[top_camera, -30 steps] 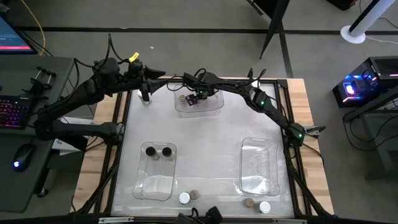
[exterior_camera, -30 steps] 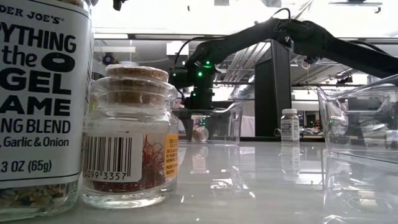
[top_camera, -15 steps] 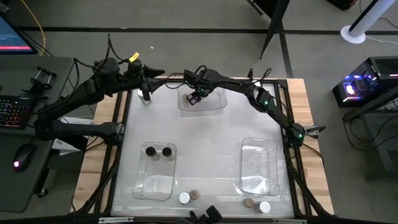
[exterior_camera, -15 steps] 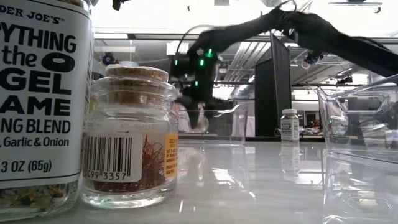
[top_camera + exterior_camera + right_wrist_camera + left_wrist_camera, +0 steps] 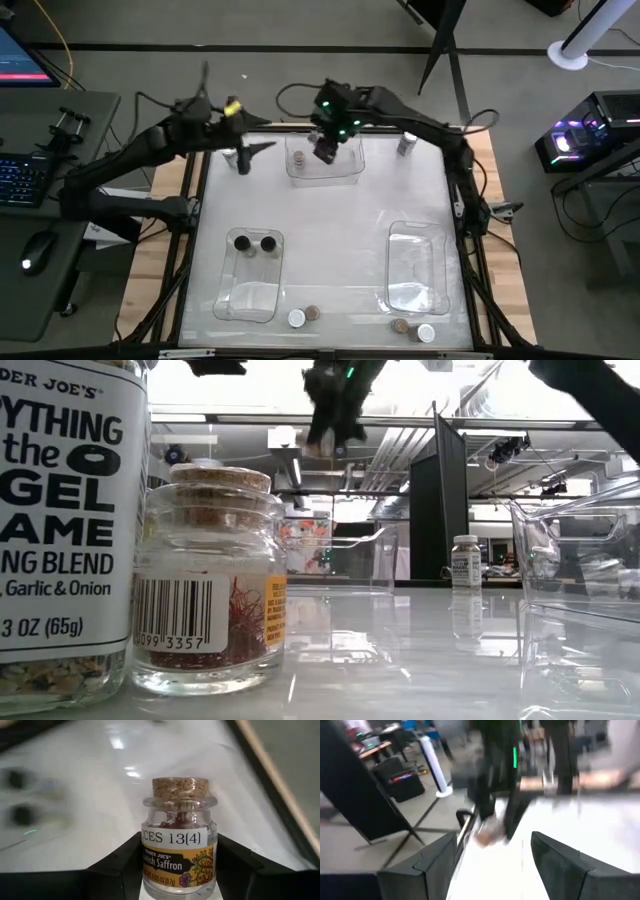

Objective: Sort spices by type
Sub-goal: Put the brown seasoning bottle into the middle transparent bin

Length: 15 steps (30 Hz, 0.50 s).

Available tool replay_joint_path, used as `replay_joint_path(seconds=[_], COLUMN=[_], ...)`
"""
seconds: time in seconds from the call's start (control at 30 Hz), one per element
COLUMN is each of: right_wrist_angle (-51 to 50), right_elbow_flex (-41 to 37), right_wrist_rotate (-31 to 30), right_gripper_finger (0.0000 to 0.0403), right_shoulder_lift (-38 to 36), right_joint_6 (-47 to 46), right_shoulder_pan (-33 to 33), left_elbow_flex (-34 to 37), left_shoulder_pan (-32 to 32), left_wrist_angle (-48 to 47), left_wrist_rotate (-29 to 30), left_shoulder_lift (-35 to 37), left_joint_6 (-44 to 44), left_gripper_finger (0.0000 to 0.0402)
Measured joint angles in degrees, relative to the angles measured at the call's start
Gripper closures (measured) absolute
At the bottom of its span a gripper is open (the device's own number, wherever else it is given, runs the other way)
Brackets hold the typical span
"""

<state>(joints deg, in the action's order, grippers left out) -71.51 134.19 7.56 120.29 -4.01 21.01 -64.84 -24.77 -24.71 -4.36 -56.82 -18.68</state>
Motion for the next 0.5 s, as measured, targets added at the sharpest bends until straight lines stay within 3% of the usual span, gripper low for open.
replay_joint_path(seconds=[0.2,0.37,0.5], right_wrist_angle=[-2.4,-3.6,-3.6], right_elbow_flex=[0.0,0.0,0.0], right_wrist_rotate=[15.3,17.0,19.7], right_gripper_finger=[0.0216,0.0216,0.0216], right_shoulder_lift=[-5.1,-5.3,-5.0], right_joint_6=[2.5,1.5,1.5], right_shoulder_pan=[-1.4,-3.5,-4.6], left_elbow_flex=[0.0,0.1,0.1], left_shoulder_pan=[4.0,9.3,12.4], left_wrist_angle=[-2.8,2.7,9.2], left_wrist_rotate=[0.4,1.2,2.9], left_shoulder_lift=[-6.3,-10.2,-12.3], left_joint_6=[-19.9,-35.4,-41.5], left_gripper_finger=[0.0158,0.0158,0.0158])
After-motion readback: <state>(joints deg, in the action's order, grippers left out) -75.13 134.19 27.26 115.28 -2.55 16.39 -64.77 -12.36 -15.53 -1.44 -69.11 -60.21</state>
